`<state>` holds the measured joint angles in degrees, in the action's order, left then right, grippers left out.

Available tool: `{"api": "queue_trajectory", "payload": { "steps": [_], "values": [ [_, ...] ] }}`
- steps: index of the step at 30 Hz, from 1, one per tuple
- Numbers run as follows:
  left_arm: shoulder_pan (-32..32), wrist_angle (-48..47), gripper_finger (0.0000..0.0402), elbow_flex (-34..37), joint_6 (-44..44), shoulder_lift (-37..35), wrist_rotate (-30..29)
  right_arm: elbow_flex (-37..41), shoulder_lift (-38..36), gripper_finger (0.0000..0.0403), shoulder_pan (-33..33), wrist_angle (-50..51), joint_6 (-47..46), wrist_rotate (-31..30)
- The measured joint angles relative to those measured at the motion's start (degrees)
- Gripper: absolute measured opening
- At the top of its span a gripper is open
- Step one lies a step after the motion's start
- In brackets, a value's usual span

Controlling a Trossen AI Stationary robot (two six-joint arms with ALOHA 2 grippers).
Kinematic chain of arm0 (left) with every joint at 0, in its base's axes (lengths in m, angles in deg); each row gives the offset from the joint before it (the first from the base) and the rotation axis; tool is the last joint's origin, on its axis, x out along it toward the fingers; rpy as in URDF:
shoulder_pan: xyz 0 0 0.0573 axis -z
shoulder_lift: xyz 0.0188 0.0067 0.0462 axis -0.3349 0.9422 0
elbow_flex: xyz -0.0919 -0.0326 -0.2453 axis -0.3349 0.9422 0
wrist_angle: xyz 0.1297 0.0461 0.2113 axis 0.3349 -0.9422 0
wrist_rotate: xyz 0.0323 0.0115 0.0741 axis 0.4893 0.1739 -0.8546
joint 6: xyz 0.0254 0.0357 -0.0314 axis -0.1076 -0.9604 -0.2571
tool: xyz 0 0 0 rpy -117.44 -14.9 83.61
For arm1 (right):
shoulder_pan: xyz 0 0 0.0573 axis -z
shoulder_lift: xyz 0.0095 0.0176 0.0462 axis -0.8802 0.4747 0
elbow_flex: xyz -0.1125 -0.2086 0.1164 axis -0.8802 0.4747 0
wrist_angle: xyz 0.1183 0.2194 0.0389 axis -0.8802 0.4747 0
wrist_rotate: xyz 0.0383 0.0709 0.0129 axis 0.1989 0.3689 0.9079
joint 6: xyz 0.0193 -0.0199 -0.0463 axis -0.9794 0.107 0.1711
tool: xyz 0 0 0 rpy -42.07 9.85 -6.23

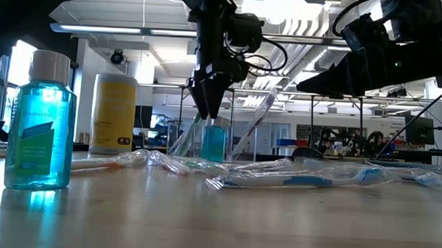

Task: Pick & Place toothbrushing station
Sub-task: Put the blue mouthwash into the transparent organizer, then put the blue toothbrush into the transparent organizer

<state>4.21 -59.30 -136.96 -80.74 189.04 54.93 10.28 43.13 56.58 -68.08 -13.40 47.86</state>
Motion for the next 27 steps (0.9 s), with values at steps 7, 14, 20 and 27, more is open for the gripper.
{"api": "queue_trajectory", "payload": {
  "steps": [7, 14, 20, 27],
  "values": [
    [0.0, 0.2, 0.0265, -0.6, -1.2, -1.2, 0.1, 0.0, 0.0, 0.0231, 0.0, 0.0, 0.0, 0.0],
    [1.2, -4.3, 0.0266, -8.8, -1.3, -1.4, -0.2, 0.0, 0.0, 0.0231, 0.0, -0.5, 0.0, 0.0],
    [4.4, -12.7, 0.0266, -15.8, -1.0, -1.6, -1.6, 0.0, 0.0, 0.0231, 0.0, -0.4, 0.0, 0.0],
    [9.7, -19.3, 0.0267, -16.1, 3.5, -2.9, 1.0, 0.0, 0.0, 0.0231, 0.0, 0.9, 0.4, 0.0]
  ]
}}
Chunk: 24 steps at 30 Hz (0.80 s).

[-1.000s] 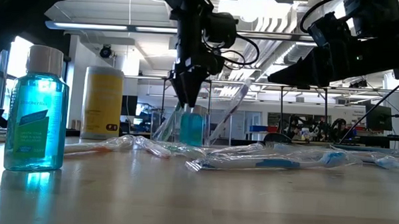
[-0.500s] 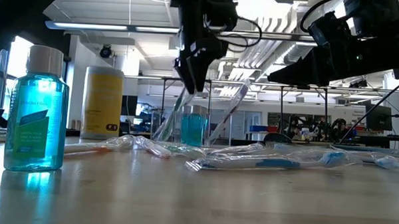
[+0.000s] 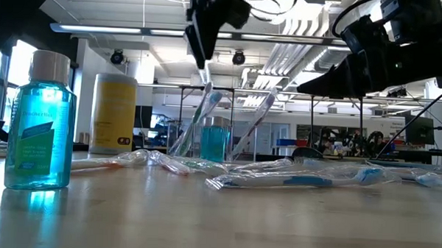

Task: Pick & Place toothbrushing station
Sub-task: Put the blue toothbrush into the transparent organizer

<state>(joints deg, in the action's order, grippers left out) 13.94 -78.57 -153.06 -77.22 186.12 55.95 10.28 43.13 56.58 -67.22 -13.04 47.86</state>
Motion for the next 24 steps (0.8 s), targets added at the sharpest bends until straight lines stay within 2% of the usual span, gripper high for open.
{"api": "queue_trajectory", "payload": {
  "steps": [3, 8, 11, 17, 19, 24],
  "values": [
    [2.3, 0.5, 0.0267, 0.1, 1.2, -0.9, 0.4, 0.0, 0.0, 0.0231, 0.0, 0.6, 0.0, 0.0],
    [4.7, 0.6, 0.0267, 0.7, -2.1, -2.2, 0.5, 0.0, 0.0, 0.0231, 0.0, 0.6, 0.1, 0.2],
    [4.6, 0.3, 0.0267, 4.3, -4.3, -6.0, 0.4, 0.0, 0.0, 0.0231, 0.0, 0.8, 0.1, 0.2],
    [1.7, 0.6, 0.0267, 21.6, -2.5, -18.3, -1.7, 0.0, 0.0, 0.0231, 0.0, 1.5, -0.4, 0.2],
    [0.4, 0.6, 0.0267, 28.7, 0.3, -22.5, -1.5, 0.0, 0.0, 0.0231, 0.0, 1.6, -0.4, 0.2],
    [-2.4, 8.0, 0.0267, 46.2, 9.5, -31.3, -0.5, 0.0, 0.0, 0.0231, 0.0, 1.6, -0.5, 0.2]
  ]
}}
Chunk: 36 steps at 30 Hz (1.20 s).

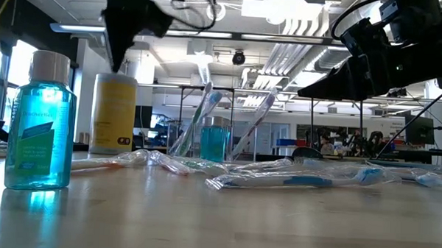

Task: Pick & Place toothbrushing station
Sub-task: Put the blue toothbrush into the transparent organizer

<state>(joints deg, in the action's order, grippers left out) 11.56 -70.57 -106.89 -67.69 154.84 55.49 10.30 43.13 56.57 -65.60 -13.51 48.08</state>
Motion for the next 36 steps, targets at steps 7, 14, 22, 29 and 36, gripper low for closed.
{"api": "queue_trajectory", "payload": {
  "steps": [7, 14, 22, 29, 36],
  "values": [
    [-4.6, 9.4, 0.0267, 20.5, 13.6, -7.6, 1.8, 0.0, 0.0, 0.0231, 0.0, -0.7, 0.0, 0.0],
    [-11.2, 10.6, 0.0267, 31.9, 25.1, -9.8, 1.3, 0.0, 0.0, 0.0231, 0.0, -1.0, 0.0, 0.0],
    [-21.0, 12.5, 0.0267, 37.7, 27.4, -13.4, 1.3, 0.0, 0.0, 0.0231, 0.0, -1.0, -0.1, 0.0],
    [-28.2, 15.9, 0.0267, 40.4, 27.9, -13.7, 1.2, 0.0, 0.0, 0.0231, 0.0, -1.0, -0.1, 0.0],
    [-31.9, 20.6, 0.0267, 44.4, 26.3, -13.6, 1.1, 0.0, 0.0, 0.0231, 0.0, -1.0, 0.1, 0.0]
  ]
}}
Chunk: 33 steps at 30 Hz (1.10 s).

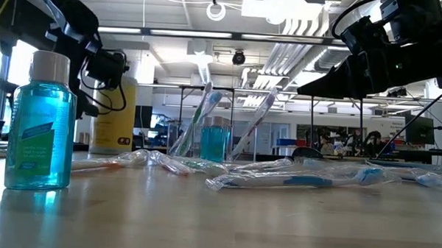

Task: Pick & Place toothbrushing station
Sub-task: Put the blue toothbrush into the transparent organizer

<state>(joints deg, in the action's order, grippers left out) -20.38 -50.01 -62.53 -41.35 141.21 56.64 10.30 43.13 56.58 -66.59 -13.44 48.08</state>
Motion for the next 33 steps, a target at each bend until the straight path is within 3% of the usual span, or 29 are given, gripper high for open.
{"api": "queue_trajectory", "payload": {
  "steps": [11, 20, 26, 33],
  "values": [
    [-1.7, 7.6, 0.0267, 4.3, -0.4, 0.0, 0.1, 0.0, 0.0, 0.0231, 0.0, 0.0, 0.0, 0.0],
    [-1.7, 8.5, 0.0267, 4.5, -1.6, 0.0, -0.1, 0.0, 0.0, 0.0231, 0.0, 0.0, -0.1, 0.0],
    [-1.7, 12.8, 0.0266, 4.5, -1.5, 0.0, 2.8, 0.0, 0.0, 0.0231, 0.0, 0.0, 0.0, 0.0],
    [-1.7, 15.7, 0.0228, 4.5, -1.6, 0.1, 3.6, 0.0, 0.0, 0.0231, 0.0, 0.0, -0.1, 0.0]
  ]
}}
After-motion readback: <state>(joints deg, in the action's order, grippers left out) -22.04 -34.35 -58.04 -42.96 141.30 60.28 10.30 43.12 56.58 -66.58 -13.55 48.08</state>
